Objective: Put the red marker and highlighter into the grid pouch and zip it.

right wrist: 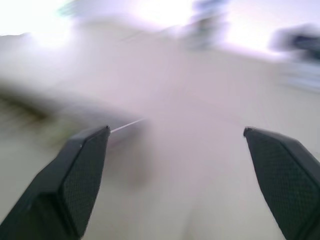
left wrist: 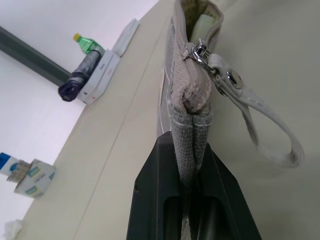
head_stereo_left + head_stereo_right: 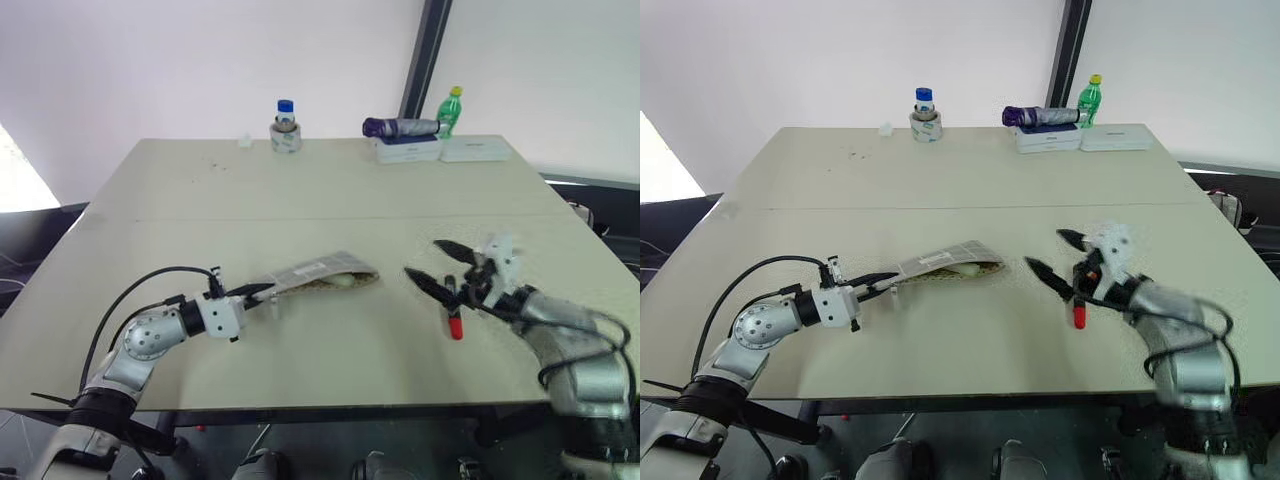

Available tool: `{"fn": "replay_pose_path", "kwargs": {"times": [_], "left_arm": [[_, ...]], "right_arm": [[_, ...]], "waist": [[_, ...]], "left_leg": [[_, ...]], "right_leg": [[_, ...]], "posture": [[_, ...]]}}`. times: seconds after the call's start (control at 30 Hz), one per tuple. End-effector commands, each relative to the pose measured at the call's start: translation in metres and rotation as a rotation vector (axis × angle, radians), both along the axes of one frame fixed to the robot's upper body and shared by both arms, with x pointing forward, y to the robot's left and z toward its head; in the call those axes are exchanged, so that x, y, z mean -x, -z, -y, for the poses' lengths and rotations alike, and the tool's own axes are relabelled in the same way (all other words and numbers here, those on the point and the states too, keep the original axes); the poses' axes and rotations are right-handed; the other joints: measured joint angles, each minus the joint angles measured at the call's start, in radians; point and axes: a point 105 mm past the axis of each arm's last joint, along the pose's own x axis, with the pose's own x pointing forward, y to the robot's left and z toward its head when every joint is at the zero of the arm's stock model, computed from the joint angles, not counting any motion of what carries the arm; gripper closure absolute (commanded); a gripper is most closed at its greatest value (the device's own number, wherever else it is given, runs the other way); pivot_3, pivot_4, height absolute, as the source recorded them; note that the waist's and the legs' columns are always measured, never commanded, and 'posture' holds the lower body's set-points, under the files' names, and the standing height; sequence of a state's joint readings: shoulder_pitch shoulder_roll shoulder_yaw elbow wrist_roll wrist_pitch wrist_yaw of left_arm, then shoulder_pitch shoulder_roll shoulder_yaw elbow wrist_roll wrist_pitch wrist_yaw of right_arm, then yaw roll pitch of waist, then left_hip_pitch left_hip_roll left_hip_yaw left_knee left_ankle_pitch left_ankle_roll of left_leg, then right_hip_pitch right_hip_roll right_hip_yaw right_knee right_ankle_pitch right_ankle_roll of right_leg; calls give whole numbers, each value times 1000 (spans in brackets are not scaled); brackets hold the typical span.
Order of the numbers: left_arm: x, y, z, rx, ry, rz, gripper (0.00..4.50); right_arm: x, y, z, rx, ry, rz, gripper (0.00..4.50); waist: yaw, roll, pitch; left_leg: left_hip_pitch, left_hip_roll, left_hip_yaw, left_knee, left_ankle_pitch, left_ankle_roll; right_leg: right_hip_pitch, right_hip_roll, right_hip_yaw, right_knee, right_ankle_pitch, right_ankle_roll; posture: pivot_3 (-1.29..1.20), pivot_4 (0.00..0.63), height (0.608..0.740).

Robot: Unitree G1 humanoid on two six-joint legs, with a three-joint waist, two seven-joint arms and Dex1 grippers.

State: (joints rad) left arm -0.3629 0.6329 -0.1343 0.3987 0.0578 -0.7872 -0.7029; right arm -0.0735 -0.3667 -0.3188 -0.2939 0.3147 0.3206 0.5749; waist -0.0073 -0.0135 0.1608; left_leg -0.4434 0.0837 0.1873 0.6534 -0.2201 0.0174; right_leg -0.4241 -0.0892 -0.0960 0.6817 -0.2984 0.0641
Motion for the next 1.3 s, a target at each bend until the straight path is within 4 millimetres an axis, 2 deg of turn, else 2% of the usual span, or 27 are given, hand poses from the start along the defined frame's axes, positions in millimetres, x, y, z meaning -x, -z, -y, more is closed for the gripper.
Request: {"fn": "replay_pose_path", "kwargs": {"times": [0.03,0.2,0.27,0.37,0.43,0.63,0.73,0.8,0.87,0.97,1.03,1.1,1.13,1.2,1.23,1.3], "left_arm": [[-1,-10,0,23,1,49,4500],[-2,-8,6,21,27,41,4500],[-3,-8,7,17,32,42,4500],[-6,-10,7,18,33,47,4500],[-6,-11,6,13,34,51,4500],[-3,-7,2,7,22,47,4500],[-2,-7,3,6,18,50,4500],[-2,-6,3,3,17,51,4500],[-2,-7,2,2,14,53,4500],[-2,-8,0,3,5,56,4500],[-2,-9,-1,6,2,58,4500],[-3,-9,-1,9,0,57,4500],[-3,-8,-1,9,1,55,4500],[-2,-7,-1,4,6,50,4500],[-2,-6,-1,0,8,48,4500],[-3,-6,-2,-4,7,46,4500]], "right_arm": [[24,1,3,75,158,60,51],[39,23,-6,80,231,-34,51],[41,29,-16,86,223,-70,51],[38,36,-20,83,230,-113,51],[35,42,-19,93,255,-151,51],[20,53,3,126,374,-228,51],[14,65,3,74,382,-313,51],[12,73,1,54,372,-379,560],[10,76,3,87,374,-401,1331],[5,68,10,79,389,-376,2925],[-3,48,6,132,318,-282,4021],[-9,29,-11,150,154,-195,4124],[-9,25,-22,192,49,-172,4124],[-9,19,-30,277,-84,-111,4124],[-4,15,-38,302,-193,-92,4124],[3,-6,-49,277,-346,4,4124]], "waist": [[-3,1,0],[-16,1,0],[-13,1,0],[-10,1,0],[-9,1,0],[-9,1,0],[-9,1,0],[-9,1,0],[-10,0,0],[-6,-1,-1],[-6,-1,-1],[-8,-1,-1],[-9,-1,-1],[-13,0,-1],[-12,0,-1],[-11,-1,-1]], "left_leg": [[0,-1,0,-1,0,0],[2,0,1,-1,-1,2],[2,0,0,-1,-1,1],[1,0,-1,-1,-1,1],[1,-1,-1,-1,-1,2],[1,-1,-1,-1,-1,2],[1,-1,-1,-1,-1,2],[1,-1,-1,-1,-1,2],[1,-1,-1,-1,-1,2],[1,-1,-1,-1,-1,2],[1,-1,-1,0,-1,3],[1,-1,-1,0,-1,3],[1,-1,-1,0,-1,3],[1,-1,-1,-1,-1,3],[1,0,-1,-1,-1,3],[1,-1,-1,-2,-1,3]], "right_leg": [[0,-1,0,0,0,0],[0,0,2,0,0,0],[0,1,2,0,0,-1],[0,1,2,0,0,-1],[0,1,2,0,0,-1],[0,1,2,0,0,-1],[0,1,2,0,0,-1],[0,1,2,0,0,-1],[0,1,2,0,0,-1],[0,1,2,0,0,-1],[0,1,2,0,0,-1],[0,0,2,0,0,-1],[0,1,2,0,0,-1],[0,1,2,0,0,-1],[0,2,2,0,0,0],[0,2,2,0,0,0]], "posture": [[0,150,740],[0,150,740],[0,150,740],[0,150,740],[0,150,740],[0,150,740],[0,150,740],[0,150,740],[0,150,740],[0,150,740],[0,150,740],[0,150,740],[0,150,740],[0,150,740],[0,150,740],[0,150,740]]}}
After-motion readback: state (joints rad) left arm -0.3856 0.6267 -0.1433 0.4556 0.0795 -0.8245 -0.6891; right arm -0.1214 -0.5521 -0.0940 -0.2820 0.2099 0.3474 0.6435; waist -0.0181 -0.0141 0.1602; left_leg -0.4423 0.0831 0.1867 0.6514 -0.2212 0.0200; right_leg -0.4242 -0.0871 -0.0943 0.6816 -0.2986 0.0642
